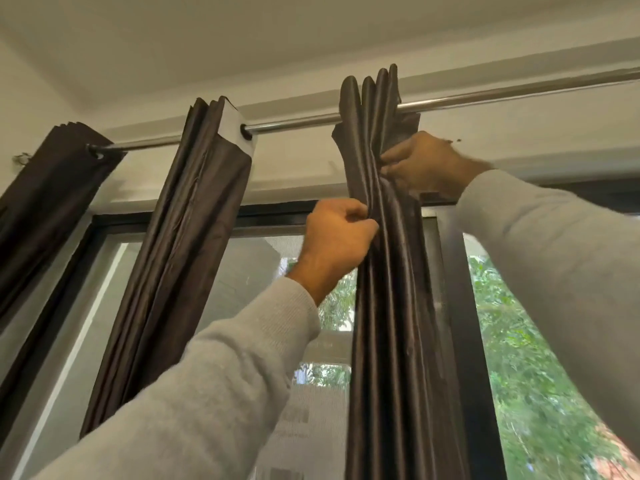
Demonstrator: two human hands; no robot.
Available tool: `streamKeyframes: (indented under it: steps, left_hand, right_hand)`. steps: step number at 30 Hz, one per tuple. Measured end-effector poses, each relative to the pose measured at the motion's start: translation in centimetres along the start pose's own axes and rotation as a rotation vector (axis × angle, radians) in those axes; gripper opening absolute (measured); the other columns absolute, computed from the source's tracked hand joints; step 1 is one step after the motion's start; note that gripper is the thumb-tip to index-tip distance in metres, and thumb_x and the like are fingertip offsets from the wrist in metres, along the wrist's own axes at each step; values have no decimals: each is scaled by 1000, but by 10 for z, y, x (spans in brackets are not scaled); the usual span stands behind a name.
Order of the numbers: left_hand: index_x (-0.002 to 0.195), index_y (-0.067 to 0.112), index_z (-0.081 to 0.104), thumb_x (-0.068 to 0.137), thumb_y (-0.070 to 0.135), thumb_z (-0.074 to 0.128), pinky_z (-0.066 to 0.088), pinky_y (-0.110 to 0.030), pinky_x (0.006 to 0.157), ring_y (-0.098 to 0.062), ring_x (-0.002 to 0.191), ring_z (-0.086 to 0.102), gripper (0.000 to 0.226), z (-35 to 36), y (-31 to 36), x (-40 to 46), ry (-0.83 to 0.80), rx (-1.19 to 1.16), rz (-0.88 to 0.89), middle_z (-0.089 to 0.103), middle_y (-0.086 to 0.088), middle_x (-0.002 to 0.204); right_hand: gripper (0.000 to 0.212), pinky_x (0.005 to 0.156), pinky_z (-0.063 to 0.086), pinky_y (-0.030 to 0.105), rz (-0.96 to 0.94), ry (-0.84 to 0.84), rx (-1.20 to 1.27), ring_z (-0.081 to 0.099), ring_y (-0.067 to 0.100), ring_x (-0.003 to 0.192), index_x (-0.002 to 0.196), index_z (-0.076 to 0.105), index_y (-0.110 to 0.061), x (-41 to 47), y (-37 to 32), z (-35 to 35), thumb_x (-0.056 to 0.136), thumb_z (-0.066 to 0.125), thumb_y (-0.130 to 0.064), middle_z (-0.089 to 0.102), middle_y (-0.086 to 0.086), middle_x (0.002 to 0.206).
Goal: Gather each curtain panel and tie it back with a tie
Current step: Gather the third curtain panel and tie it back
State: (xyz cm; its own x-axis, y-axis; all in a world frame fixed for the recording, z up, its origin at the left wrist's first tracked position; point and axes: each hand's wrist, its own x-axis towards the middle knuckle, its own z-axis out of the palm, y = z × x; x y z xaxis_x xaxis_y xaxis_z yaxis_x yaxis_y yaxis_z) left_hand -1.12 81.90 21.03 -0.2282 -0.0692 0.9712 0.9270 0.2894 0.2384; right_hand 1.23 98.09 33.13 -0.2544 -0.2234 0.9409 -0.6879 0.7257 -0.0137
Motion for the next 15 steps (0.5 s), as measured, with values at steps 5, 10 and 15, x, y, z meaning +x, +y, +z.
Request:
streamKeyframes:
  steps: [5, 10, 15]
  left_hand:
    - [98, 13, 63, 90, 56, 81, 58, -35, 81, -16, 78, 66, 47, -5, -18, -3, -10, -201, -143, 67, 0, 85]
    - [148, 25, 52, 67, 80, 86, 65, -44, 93, -23, 111, 77, 104, 16, -15, -22, -231, -219, -291, 74, -2, 133]
    - [142, 24, 53, 74, 52, 95, 49, -23, 78, -12, 112, 64, 84, 27, -17, -43, -249, 97, -263, 64, 9, 130]
  right_hand:
    - [40, 78, 61, 39, 117, -59, 294, 75, 23, 94, 115, 72, -30, -24, 22, 4, 96, 64, -64, 77, -1, 100]
    - [63, 93, 60, 54, 249, -125, 611, 71, 29, 110, 116, 72, -29, -32, 10, 27, 96, 41, -80, 76, 1, 113]
    - [69, 78, 64, 50, 286, -163, 654, 72, 30, 92, 124, 69, -14, -43, 2, 34, 102, 39, -72, 72, 9, 101]
